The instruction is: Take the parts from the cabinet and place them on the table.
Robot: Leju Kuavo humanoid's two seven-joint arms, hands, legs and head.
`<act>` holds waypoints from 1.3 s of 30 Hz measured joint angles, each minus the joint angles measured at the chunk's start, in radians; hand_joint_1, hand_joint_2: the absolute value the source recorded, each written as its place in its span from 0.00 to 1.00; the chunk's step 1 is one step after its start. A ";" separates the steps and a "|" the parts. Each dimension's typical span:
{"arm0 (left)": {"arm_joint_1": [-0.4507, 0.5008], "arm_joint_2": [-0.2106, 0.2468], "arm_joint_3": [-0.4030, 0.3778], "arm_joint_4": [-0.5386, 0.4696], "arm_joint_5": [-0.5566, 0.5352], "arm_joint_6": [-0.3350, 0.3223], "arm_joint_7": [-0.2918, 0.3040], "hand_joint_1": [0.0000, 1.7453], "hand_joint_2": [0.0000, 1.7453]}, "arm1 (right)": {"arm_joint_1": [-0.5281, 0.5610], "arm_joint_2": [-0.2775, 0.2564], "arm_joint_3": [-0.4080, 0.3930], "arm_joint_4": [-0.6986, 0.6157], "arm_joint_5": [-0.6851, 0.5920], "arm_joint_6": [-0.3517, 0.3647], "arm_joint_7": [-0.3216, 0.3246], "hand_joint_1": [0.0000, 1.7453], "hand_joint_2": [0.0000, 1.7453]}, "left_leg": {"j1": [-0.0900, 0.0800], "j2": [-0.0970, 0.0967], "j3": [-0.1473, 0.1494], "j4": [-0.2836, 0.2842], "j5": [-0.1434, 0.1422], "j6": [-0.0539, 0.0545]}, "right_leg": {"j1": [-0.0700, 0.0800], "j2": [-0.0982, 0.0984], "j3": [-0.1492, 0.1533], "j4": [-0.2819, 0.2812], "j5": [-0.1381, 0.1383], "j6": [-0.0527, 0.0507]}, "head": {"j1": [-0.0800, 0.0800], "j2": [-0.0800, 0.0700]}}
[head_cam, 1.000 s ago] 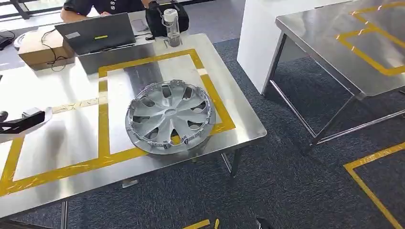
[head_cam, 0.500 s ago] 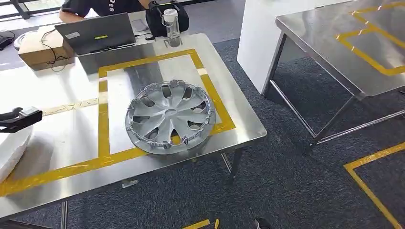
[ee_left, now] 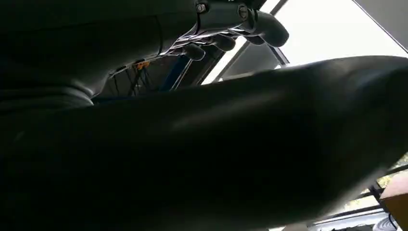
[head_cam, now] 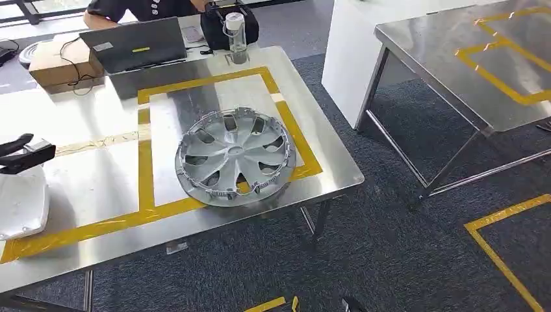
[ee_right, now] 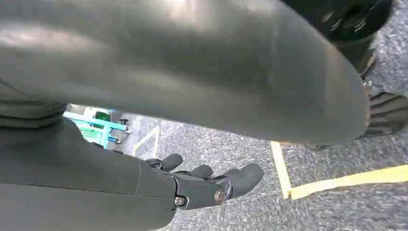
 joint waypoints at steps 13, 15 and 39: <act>0.004 -0.003 -0.001 0.003 0.001 -0.024 -0.018 0.00 0.00 | -0.007 -0.003 -0.009 0.000 -0.020 -0.013 -0.002 0.00 0.00 | 0.008 -0.002 -0.097 0.195 -0.126 -0.060 | -0.008 -0.002 0.090 -0.262 0.140 -0.056 | 0.000 0.000; 0.008 -0.006 -0.001 0.005 0.000 -0.034 -0.029 0.00 0.00 | -0.007 -0.003 -0.019 0.000 -0.028 -0.013 -0.002 0.00 0.00 | 0.009 -0.002 -0.150 0.326 -0.178 -0.063 | -0.006 -0.002 0.079 -0.261 0.148 -0.059 | 0.000 0.000; 0.015 -0.057 -0.001 0.007 0.000 -0.063 -0.046 0.00 0.00 | -0.012 -0.001 -0.060 0.000 -0.045 -0.034 -0.003 0.00 0.00 | 0.000 -0.002 -0.154 0.055 0.102 -0.032 | 0.019 0.000 0.182 -0.269 0.067 -0.044 | 0.007 0.000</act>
